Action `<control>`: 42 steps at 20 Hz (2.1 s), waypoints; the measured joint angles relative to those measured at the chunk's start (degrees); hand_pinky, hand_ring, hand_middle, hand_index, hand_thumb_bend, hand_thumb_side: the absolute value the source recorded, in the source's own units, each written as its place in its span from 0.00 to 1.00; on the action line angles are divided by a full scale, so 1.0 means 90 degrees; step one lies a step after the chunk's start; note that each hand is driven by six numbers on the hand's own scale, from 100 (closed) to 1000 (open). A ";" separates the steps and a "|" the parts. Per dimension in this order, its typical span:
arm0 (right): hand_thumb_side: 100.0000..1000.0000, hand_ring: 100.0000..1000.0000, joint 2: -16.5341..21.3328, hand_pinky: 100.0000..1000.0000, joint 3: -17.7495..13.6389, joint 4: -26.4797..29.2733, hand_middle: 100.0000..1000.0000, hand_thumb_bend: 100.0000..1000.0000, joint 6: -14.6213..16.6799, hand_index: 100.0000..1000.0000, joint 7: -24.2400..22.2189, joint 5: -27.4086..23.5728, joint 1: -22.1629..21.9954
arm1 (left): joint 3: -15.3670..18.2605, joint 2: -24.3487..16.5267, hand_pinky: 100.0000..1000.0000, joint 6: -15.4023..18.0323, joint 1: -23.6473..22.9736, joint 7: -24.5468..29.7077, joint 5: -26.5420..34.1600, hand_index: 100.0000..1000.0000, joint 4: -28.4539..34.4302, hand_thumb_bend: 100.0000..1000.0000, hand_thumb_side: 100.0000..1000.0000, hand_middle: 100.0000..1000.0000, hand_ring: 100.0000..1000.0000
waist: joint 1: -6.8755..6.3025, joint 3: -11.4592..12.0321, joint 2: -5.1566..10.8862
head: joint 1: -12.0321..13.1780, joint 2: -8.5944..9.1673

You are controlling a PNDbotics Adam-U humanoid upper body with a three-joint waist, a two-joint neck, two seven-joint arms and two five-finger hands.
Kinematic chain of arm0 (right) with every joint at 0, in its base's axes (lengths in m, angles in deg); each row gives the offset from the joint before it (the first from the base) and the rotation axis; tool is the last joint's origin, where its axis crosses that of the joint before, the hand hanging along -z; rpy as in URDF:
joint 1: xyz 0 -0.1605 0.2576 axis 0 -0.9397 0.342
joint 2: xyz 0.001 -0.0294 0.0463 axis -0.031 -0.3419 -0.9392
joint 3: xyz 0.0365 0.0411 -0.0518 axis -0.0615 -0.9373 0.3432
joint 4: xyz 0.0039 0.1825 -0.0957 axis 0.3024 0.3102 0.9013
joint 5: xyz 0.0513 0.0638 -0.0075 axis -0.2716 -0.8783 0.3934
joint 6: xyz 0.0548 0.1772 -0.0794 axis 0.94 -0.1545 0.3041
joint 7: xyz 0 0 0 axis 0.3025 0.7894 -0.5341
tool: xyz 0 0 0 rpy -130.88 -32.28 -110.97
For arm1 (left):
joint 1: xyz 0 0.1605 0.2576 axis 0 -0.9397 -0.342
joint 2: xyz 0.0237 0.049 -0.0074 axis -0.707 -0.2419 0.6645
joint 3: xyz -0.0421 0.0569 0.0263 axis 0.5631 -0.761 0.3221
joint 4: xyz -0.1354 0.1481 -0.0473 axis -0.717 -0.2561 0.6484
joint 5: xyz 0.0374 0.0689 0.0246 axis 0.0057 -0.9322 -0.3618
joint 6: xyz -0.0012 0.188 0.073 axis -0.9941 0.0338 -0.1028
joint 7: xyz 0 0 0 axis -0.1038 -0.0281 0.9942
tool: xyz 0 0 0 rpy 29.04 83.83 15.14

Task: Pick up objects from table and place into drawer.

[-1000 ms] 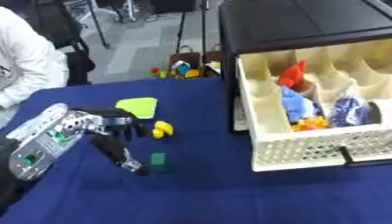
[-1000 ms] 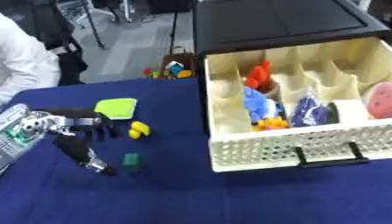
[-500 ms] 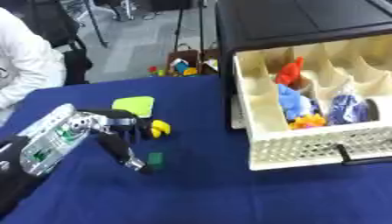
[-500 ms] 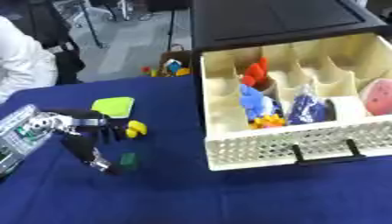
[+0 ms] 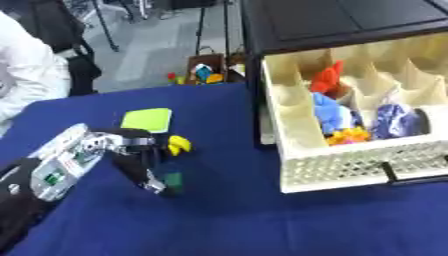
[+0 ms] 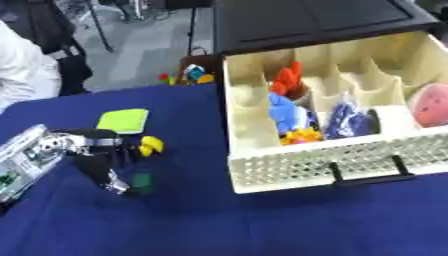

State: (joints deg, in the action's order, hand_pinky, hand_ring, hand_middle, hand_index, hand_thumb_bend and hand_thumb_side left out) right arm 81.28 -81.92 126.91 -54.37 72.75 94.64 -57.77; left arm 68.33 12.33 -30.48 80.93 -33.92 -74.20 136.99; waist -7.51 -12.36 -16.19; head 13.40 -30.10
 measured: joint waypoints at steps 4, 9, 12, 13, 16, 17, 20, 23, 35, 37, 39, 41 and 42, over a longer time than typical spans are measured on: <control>1.00 0.58 0.0000 0.54 -0.0001 0.0000 0.51 0.00 -0.0015 0.73 0.0015 0.0000 0.0011 | 0.0001 0.0012 0.56 0.0049 0.0000 -0.0051 0.0000 0.78 -0.0121 0.65 0.44 0.67 0.65 | -0.0006 -0.0011 -0.0012 | 0.0001 0.0000; 1.00 0.58 0.0000 0.54 -0.0002 0.0000 0.51 0.00 -0.0034 0.73 0.0034 0.0000 0.0012 | 0.0001 0.0043 0.52 0.0157 0.0000 -0.0211 0.0082 0.76 -0.0155 0.65 0.42 0.64 0.62 | -0.0013 -0.0018 -0.0018 | 0.0001 -0.0001; 1.00 0.58 0.0000 0.54 -0.0003 0.0000 0.51 0.00 -0.0050 0.73 0.0050 0.0000 0.0024 | 0.0000 0.0063 0.52 0.0215 -0.0002 -0.0314 0.0136 0.76 -0.0178 0.66 0.42 0.63 0.62 | -0.0013 -0.0027 -0.0029 | 0.0001 -0.0002; 1.00 0.58 0.0000 0.54 -0.0003 0.0000 0.51 0.00 -0.0053 0.73 0.0053 0.0000 0.0029 | -0.0001 0.0063 0.51 0.0226 -0.0002 -0.0332 0.0143 0.75 -0.0200 0.65 0.43 0.63 0.61 | -0.0013 -0.0028 -0.0029 | 0.0001 -0.0005; 1.00 0.57 0.0000 0.54 -0.0004 0.0000 0.51 0.00 -0.0059 0.73 0.0059 0.0000 0.0029 | -0.0001 0.0066 0.50 0.0253 -0.0004 -0.0365 0.0174 0.74 -0.0246 0.64 0.43 0.62 0.60 | -0.0013 -0.0032 -0.0031 | 0.0001 -0.0012; 1.00 0.57 0.0000 0.54 -0.0005 0.0000 0.51 0.00 -0.0065 0.73 0.0065 0.0000 0.0029 | -0.0001 0.0067 0.49 0.0258 -0.0004 -0.0381 0.0185 0.74 -0.0249 0.63 0.42 0.61 0.60 | -0.0013 -0.0034 -0.0033 | 0.0001 -0.0013; 1.00 0.57 0.0000 0.54 -0.0016 0.0000 0.51 0.00 -0.0081 0.73 0.0082 0.0000 0.0029 | -0.0001 0.0070 0.48 0.0277 -0.0005 -0.0454 0.0251 0.73 -0.0276 0.61 0.42 0.59 0.58 | -0.0015 -0.0047 -0.0044 | -0.0001 -0.0017; 1.00 0.57 0.0000 0.54 -0.0039 0.0000 0.51 0.00 -0.0092 0.73 0.0092 0.0000 0.0030 | -0.0001 0.0077 0.47 0.0275 -0.0013 -0.0520 0.0291 0.70 -0.0319 0.59 0.42 0.55 0.58 | -0.0018 -0.0065 -0.0045 | -0.0003 -0.0045; 1.00 0.57 0.0000 0.54 -0.0042 0.0000 0.51 0.00 -0.0145 0.74 0.0146 0.0000 0.0031 | -0.0016 0.0141 0.44 0.0321 -0.0010 -0.0566 0.0287 0.69 -0.0439 0.54 0.41 0.50 0.54 | -0.0026 -0.0073 -0.0045 | -0.0001 -0.0065; 1.00 0.57 0.0000 0.54 -0.0042 0.0000 0.51 0.00 -0.0150 0.74 0.0150 0.0000 0.0032 | -0.0040 0.0157 0.44 0.0336 -0.0008 -0.0513 0.0287 0.69 -0.0441 0.54 0.38 0.50 0.54 | -0.0039 -0.0077 -0.0045 | 0.0001 -0.0065; 1.00 0.57 0.0000 0.54 -0.0043 0.0000 0.51 0.00 -0.0155 0.74 0.0155 0.0000 0.0033 | -0.0041 0.0171 0.44 0.0350 -0.0008 -0.0452 0.0282 0.70 -0.0444 0.47 0.35 0.51 0.54 | -0.0055 -0.0087 -0.0045 | 0.0003 -0.0067; 1.00 0.57 0.0000 0.54 -0.0045 0.0000 0.51 0.00 -0.0162 0.74 0.0162 0.0000 0.0034 | -0.0042 0.0172 0.44 0.0371 -0.0008 -0.0405 0.0256 0.70 -0.0468 0.39 0.34 0.51 0.54 | -0.0065 -0.0112 -0.0045 | 0.0004 -0.0071; 1.00 0.57 0.0000 0.54 -0.0046 0.0000 0.51 0.00 -0.0164 0.74 0.0164 0.0000 0.0035 | -0.0042 0.0175 0.44 0.0384 -0.0008 -0.0386 0.0243 0.70 -0.0479 0.40 0.34 0.51 0.53 | -0.0070 -0.0114 -0.0045 | 0.0004 -0.0089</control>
State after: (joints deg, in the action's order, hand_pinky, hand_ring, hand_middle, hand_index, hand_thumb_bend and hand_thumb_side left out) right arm 81.28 -82.34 126.91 -55.84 74.22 94.64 -57.46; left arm 67.96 13.90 -27.03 80.85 -37.40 -72.01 132.68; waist -8.13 -13.38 -16.59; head 13.44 -30.91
